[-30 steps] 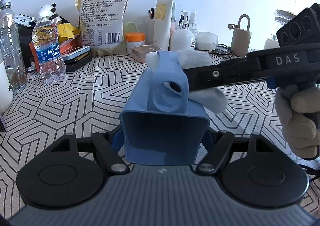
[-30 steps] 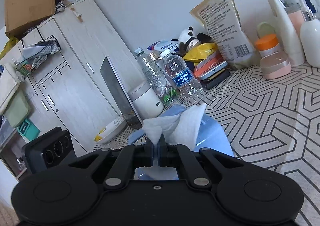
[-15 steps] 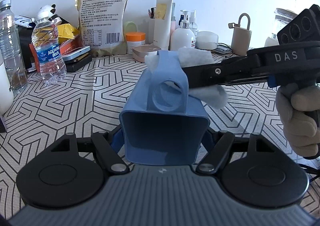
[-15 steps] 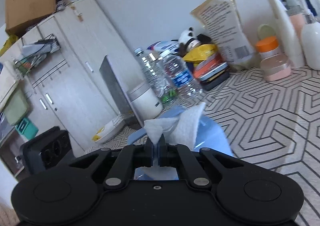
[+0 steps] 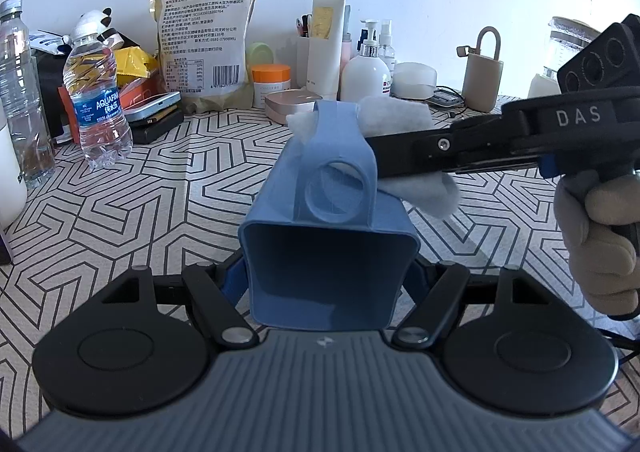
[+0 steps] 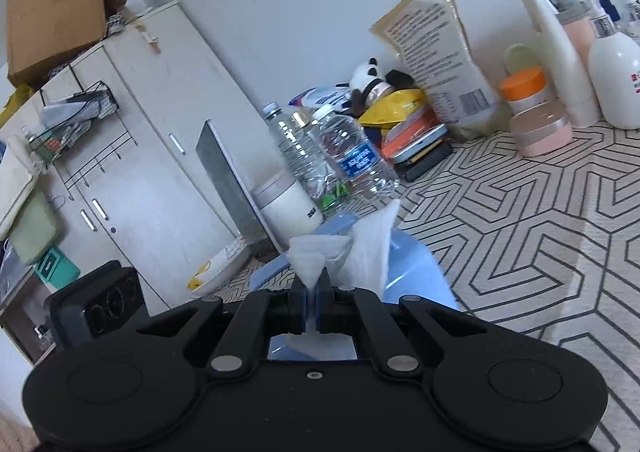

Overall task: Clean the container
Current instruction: 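Continue wiping the container's outer wall near the handle with the right gripper, then rub the white wipe across the container's handle with the right gripper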

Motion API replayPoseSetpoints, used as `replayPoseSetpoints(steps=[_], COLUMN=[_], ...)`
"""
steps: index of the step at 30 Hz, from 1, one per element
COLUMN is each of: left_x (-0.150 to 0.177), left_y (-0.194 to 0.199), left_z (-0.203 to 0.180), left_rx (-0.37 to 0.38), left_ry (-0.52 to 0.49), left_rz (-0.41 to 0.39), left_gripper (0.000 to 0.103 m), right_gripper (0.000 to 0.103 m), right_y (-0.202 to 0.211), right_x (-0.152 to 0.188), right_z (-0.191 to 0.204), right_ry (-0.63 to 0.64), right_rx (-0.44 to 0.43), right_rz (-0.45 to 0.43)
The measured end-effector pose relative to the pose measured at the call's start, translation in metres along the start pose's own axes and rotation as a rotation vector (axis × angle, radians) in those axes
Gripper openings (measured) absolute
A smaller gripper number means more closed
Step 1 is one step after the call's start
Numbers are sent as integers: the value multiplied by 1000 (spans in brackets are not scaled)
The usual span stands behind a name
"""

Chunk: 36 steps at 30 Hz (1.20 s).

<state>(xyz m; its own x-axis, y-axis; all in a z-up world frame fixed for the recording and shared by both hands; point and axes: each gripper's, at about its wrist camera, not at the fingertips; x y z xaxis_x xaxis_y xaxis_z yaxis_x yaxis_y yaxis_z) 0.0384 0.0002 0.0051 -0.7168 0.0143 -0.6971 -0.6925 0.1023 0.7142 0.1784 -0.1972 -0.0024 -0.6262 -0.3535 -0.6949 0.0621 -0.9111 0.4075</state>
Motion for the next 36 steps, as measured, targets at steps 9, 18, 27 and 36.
replayPoseSetpoints(steps=[9, 18, 27, 36], left_x=[0, 0, 0, 0], left_y=[0, 0, 0, 0], left_z=[2, 1, 1, 1], left_rx=[-1, -2, 1, 0], left_ry=[-2, -3, 1, 0], left_rz=[0, -1, -1, 0], left_gripper=[75, 74, 75, 75], right_gripper=[1, 1, 1, 1], right_y=[-5, 2, -4, 6], right_x=[4, 2, 5, 5], right_z=[6, -2, 2, -10], right_ry=[23, -3, 9, -52], right_rx=[-72, -7, -95, -50], right_rz=[36, -3, 40, -5])
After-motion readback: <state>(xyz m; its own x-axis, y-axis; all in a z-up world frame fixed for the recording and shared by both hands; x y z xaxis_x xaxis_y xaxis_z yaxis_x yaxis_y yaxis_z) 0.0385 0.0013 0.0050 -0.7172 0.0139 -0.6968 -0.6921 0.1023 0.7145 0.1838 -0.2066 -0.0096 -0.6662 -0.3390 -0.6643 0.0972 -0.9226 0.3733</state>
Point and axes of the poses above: each gripper's, at about its wrist camera, not at the fingertips, and y roughly against the way its jaws point, z to its left, x to its underside, and after that the axes turned 14 degrees about z, right-handed
